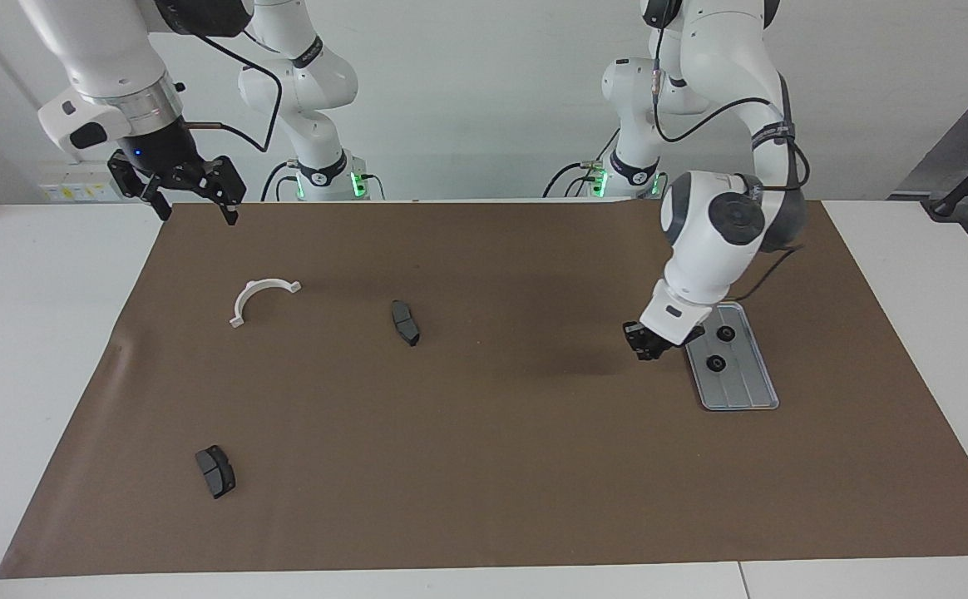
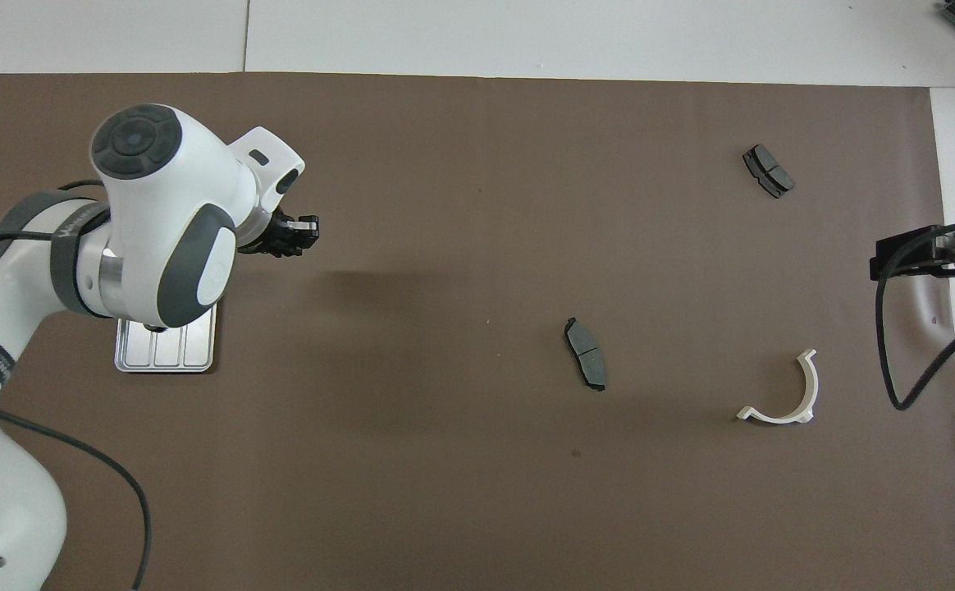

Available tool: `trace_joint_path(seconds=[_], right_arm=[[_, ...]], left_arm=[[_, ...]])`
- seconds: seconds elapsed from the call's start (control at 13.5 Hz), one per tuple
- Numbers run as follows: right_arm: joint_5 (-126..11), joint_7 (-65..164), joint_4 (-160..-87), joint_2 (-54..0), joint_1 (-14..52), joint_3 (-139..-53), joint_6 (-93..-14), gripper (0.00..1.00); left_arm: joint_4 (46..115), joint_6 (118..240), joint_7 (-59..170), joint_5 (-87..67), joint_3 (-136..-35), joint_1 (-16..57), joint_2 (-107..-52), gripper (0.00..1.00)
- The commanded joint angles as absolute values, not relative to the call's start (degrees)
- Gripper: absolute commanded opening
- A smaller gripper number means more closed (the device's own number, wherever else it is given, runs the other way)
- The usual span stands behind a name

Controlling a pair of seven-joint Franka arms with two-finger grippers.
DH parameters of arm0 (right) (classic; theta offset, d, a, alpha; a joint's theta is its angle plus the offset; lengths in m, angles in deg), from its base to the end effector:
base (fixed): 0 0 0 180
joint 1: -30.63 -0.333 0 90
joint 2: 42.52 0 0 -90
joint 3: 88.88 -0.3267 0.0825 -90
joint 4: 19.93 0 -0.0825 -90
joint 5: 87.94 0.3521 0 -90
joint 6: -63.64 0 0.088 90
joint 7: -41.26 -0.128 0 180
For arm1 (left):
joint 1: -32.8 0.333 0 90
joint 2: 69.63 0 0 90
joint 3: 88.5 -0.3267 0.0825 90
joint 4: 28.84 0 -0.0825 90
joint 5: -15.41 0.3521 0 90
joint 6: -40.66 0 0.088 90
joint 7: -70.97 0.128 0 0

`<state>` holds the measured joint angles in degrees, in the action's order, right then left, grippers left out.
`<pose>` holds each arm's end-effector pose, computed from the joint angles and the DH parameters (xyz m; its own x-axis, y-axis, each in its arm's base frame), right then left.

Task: Pick bearing gear from pile to tray
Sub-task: 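Lower the bearing onto the tray and open the left gripper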

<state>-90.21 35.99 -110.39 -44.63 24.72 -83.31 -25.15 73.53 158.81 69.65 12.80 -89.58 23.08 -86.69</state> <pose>0.5091 -0.0031 0.6278 0.9962 -0.0867 0.0108 -0.0870 -0.9956 0.0352 0.5996 -0.0952 0.3901 0.9940 -0.1067 -0.0234 -0.1059 -0.9938 0.0336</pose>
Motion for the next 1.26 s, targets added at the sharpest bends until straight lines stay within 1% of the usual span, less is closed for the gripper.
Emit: trace_joint_path(seconds=[0.0, 0.15, 0.37, 0.45, 0.97, 1.04, 1.19], right_arm=[[-88.73, 37.39, -111.51, -45.69, 24.91, -83.25, -24.87, 1.0], [-88.73, 37.31, -111.51, -45.69, 24.83, -83.25, -24.87, 1.0], [-88.73, 37.39, -111.51, -45.69, 24.83, -83.25, -24.87, 1.0], [-88.73, 37.39, -111.51, -45.69, 24.83, -83.25, -24.87, 1.0], [-88.73, 37.39, -111.51, -45.69, 24.83, -83.25, -24.78, 1.0], [-88.73, 37.39, -111.51, -45.69, 24.83, -83.25, -24.78, 1.0], [-88.73, 37.39, -111.51, -45.69, 24.83, -83.25, -24.78, 1.0]], left_arm=[[76.1, 158.87, 81.22, 12.77, -88.85, 29.88, -84.92, 0.07], [77.85, 160.97, 85.89, 12.77, -88.94, 33.14, -84.57, 0.07], [86.35, 172.97, 90.83, 12.77, -88.94, 37.28, -82.9, 0.07], [87.43, 175.54, 90.75, 12.77, -88.94, 37.29, -83.07, 0.07], [87.53, 182.07, 90.22, 12.77, -88.94, 36.58, -86.41, 0.07], [87.44, 182.07, 90.13, 12.77, -88.94, 36.58, -86.41, 0.11], [86.74, 181.72, 90.13, 12.77, -88.85, 36.5, -86.59, 0.28]])
